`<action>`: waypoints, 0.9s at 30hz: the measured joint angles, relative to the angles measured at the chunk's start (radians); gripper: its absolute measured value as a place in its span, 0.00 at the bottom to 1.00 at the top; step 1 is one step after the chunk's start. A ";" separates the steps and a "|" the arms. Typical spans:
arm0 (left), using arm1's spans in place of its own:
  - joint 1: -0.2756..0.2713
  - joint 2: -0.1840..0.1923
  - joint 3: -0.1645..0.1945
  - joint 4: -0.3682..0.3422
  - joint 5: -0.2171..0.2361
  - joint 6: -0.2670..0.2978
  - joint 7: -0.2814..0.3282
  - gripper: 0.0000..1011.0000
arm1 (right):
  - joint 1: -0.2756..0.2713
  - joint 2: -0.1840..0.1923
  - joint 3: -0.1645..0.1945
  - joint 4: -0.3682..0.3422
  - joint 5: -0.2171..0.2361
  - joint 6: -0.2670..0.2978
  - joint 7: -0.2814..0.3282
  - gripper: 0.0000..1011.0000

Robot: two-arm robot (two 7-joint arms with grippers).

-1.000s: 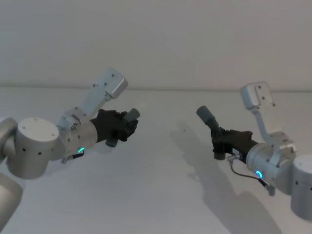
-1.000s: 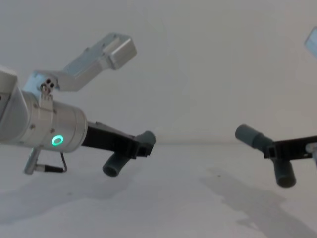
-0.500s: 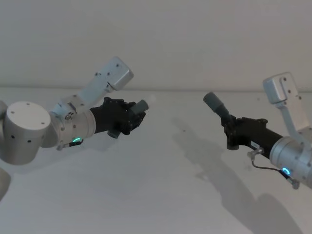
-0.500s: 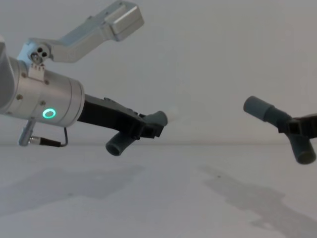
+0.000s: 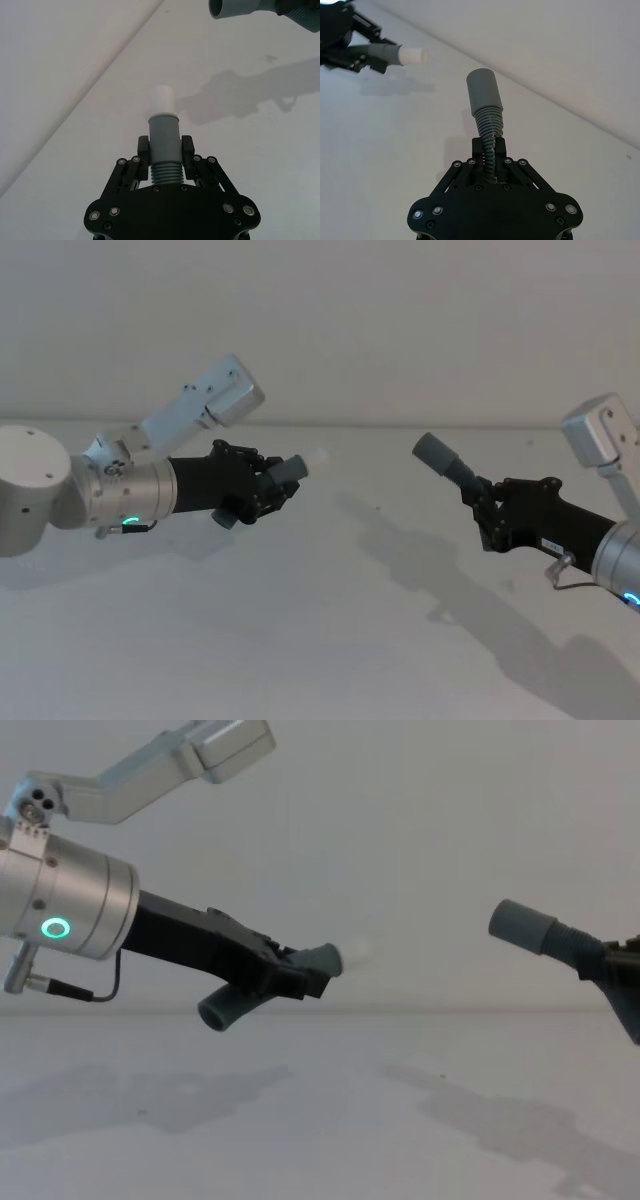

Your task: Use both hands to pick up one end of the pipe from the table, align the ends, and insert them.

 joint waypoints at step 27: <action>-0.078 0.061 0.056 0.068 -0.083 -0.094 -0.247 0.37 | -0.004 0.236 -0.052 0.031 0.030 -0.266 0.338 0.11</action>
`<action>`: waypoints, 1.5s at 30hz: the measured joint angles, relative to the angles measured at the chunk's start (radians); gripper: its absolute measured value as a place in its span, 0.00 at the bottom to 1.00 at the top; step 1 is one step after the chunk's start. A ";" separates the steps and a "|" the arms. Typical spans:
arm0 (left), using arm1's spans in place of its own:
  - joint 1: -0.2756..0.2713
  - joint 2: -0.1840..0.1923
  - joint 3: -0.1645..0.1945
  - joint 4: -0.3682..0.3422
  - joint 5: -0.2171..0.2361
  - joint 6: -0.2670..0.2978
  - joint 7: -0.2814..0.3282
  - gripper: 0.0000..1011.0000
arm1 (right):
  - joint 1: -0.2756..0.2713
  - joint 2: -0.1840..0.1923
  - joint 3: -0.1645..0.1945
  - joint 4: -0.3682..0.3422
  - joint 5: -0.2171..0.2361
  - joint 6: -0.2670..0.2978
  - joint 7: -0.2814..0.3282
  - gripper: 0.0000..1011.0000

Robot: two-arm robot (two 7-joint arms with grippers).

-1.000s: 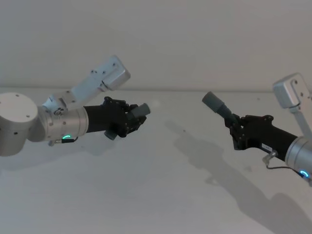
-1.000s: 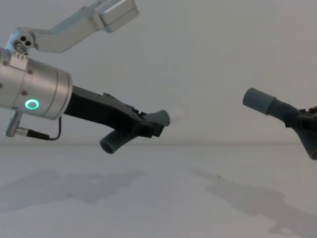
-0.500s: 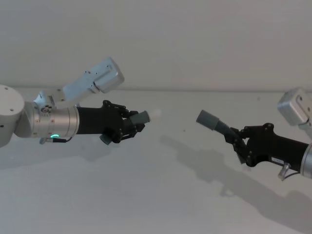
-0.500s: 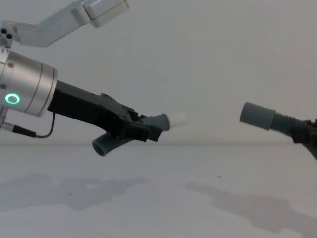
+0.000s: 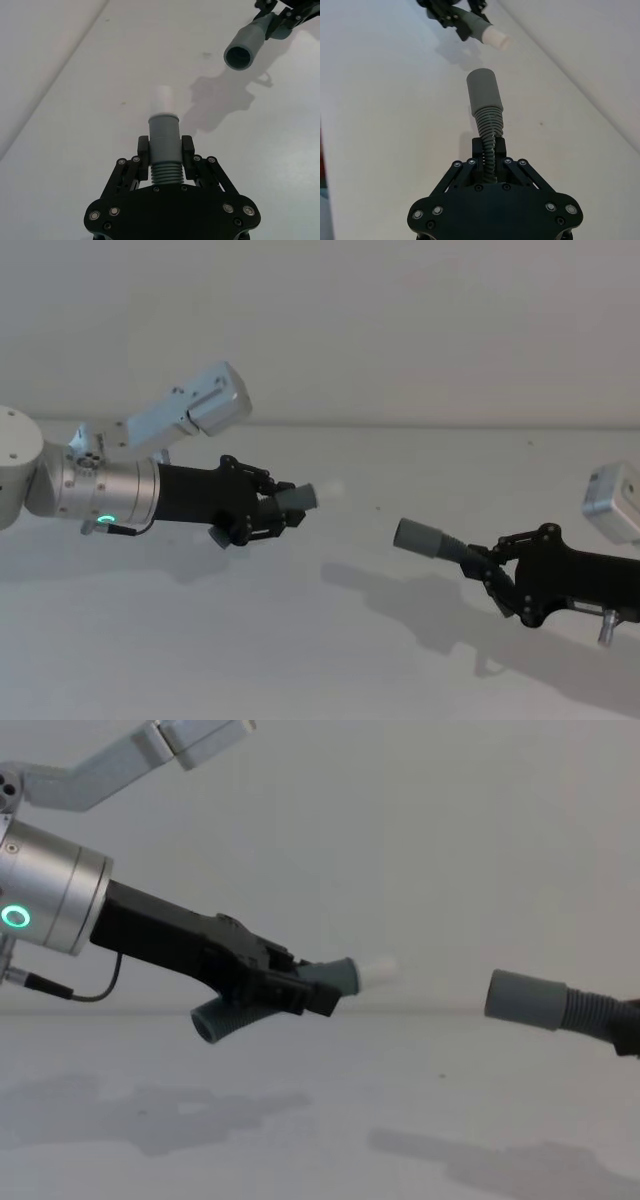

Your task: Use both hands to pick up one end of the pipe from the table, align the ends, and insert them.

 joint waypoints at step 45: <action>-0.106 -0.013 0.107 0.127 -0.070 -0.096 -0.235 0.37 | 0.029 0.030 -0.068 -0.007 0.005 -0.014 -0.002 0.11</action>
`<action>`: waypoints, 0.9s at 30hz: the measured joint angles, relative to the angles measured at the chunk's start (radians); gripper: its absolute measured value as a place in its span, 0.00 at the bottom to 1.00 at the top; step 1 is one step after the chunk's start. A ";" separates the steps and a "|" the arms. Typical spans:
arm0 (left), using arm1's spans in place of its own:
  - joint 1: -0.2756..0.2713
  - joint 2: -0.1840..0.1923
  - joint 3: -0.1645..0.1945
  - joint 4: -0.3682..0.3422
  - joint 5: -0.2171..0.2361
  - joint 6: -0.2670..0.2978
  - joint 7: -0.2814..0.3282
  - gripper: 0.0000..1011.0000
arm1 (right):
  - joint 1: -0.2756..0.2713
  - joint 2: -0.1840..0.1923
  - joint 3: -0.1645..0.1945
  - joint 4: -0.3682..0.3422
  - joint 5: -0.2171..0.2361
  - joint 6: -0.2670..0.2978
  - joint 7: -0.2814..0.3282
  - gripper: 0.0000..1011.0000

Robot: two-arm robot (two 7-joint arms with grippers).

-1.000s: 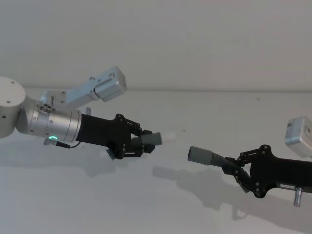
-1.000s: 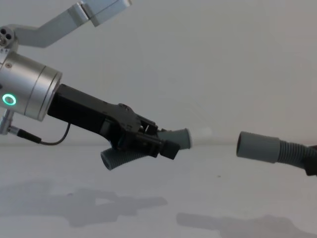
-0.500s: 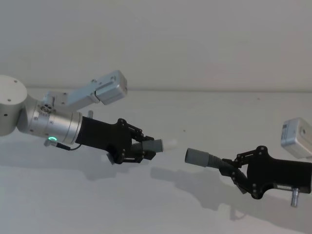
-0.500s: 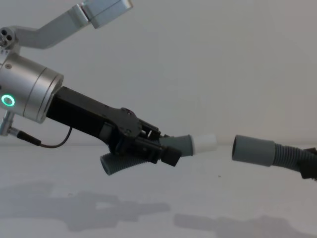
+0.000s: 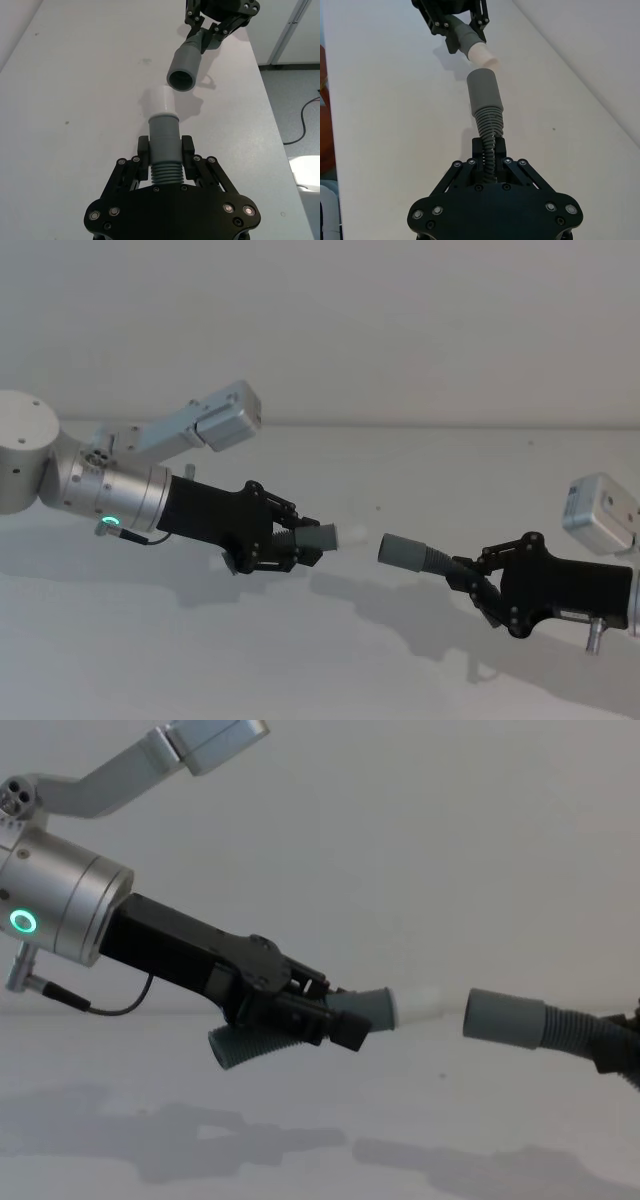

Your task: Use both hands to pick up one end of the pipe from the table, align the ends, and insert them.

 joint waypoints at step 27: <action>-0.040 -0.010 0.027 0.051 -0.017 -0.027 -0.024 0.37 | 0.048 0.004 -0.031 0.024 0.006 0.027 -0.019 0.11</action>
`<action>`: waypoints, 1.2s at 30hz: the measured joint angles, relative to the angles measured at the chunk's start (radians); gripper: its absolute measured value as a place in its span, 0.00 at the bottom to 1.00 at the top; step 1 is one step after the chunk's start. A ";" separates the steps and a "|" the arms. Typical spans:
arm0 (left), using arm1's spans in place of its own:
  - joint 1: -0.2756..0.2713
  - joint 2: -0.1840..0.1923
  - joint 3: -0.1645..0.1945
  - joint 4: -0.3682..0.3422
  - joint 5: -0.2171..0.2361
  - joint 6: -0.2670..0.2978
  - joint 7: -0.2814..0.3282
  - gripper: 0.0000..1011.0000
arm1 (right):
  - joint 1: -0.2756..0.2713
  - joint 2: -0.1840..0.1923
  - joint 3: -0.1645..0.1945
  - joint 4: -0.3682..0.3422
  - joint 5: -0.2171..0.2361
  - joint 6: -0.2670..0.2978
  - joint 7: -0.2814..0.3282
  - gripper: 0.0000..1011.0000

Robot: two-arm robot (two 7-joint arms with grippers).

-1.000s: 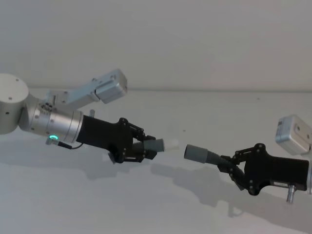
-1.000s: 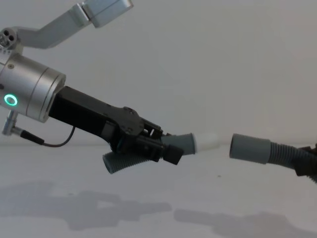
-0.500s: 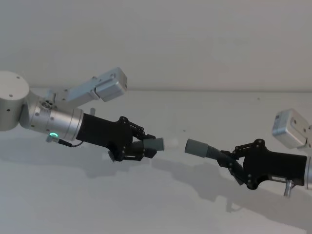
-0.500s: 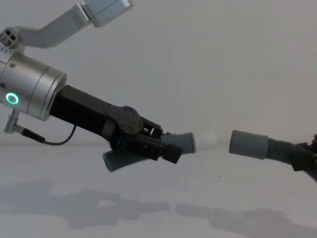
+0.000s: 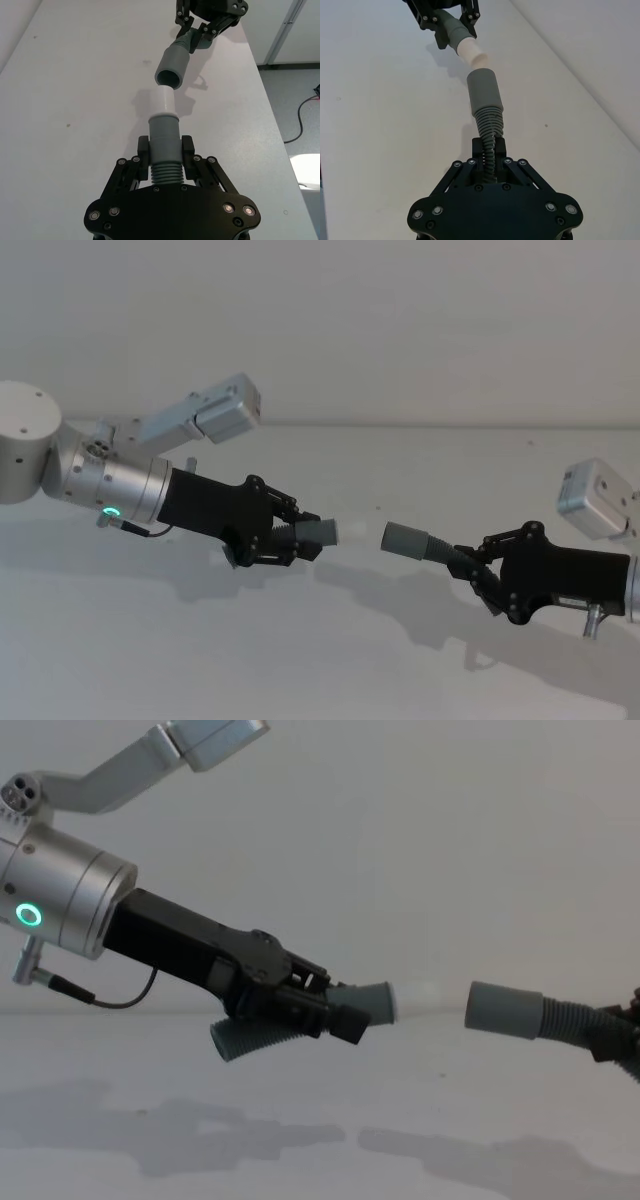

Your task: Use both hands to pick up one end of the pipe from the table, align the ends, and insert them.

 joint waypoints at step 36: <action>-0.012 0.006 0.024 0.019 -0.042 -0.006 -0.008 0.37 | 0.044 0.008 -0.046 0.012 0.003 0.006 -0.010 0.11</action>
